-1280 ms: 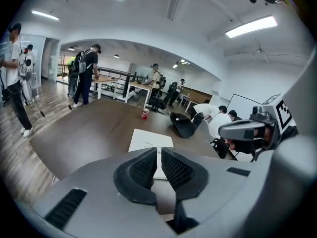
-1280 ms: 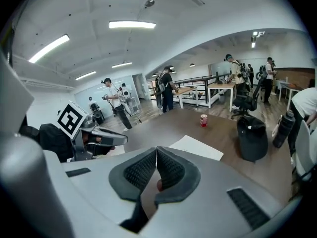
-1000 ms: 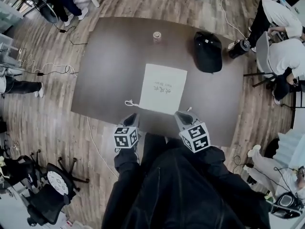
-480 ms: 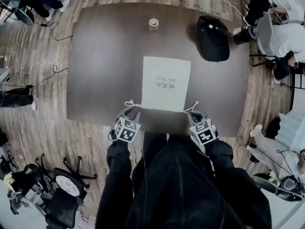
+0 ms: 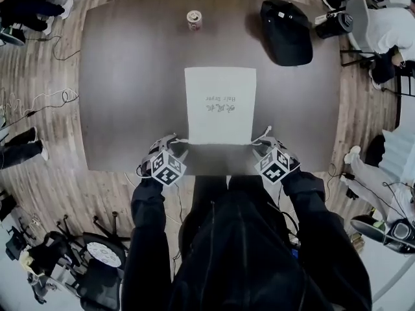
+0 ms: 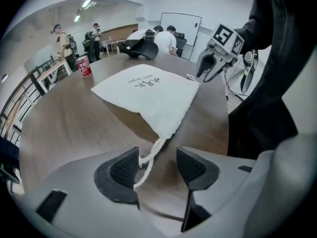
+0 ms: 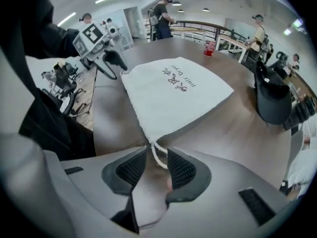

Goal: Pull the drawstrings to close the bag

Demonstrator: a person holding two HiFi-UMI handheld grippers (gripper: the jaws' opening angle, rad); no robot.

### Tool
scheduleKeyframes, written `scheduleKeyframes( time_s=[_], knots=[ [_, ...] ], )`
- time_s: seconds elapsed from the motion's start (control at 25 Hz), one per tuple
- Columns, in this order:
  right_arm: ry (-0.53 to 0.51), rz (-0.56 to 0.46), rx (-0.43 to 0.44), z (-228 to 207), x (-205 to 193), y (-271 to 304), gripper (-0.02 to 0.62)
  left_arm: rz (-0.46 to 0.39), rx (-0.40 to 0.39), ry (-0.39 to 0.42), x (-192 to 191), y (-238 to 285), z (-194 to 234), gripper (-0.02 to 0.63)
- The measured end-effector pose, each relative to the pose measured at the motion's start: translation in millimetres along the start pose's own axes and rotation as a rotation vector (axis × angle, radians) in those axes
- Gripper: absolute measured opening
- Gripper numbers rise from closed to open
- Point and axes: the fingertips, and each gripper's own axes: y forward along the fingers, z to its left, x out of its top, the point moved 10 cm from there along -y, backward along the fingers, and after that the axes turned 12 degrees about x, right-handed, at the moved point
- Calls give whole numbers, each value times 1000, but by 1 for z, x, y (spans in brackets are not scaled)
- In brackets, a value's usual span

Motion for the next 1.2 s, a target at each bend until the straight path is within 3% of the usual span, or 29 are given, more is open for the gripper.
scheduleKeyframes(
  time_s=[0.16,0.56,0.64,0.72,0.84,1.04,1.2],
  knots=[
    [-120,65,-4,1,-4,14,184,11,-20,132,1,10,-3,230],
    [-214,106,-52,-3,6,38,190,0,-40,193,8,25,0,214],
    [-201,107,-29,-4,6,38,182,1,-41,194,10,25,0,203],
    [-171,96,9,-2,5,38,117,9,-34,183,11,25,0,177],
    [-129,70,24,1,1,39,62,26,-17,149,12,26,2,86],
    [-41,19,4,6,-1,37,32,50,11,108,15,24,1,58],
    [11,-12,-24,6,0,36,32,79,79,110,19,24,-5,58]
  ],
)
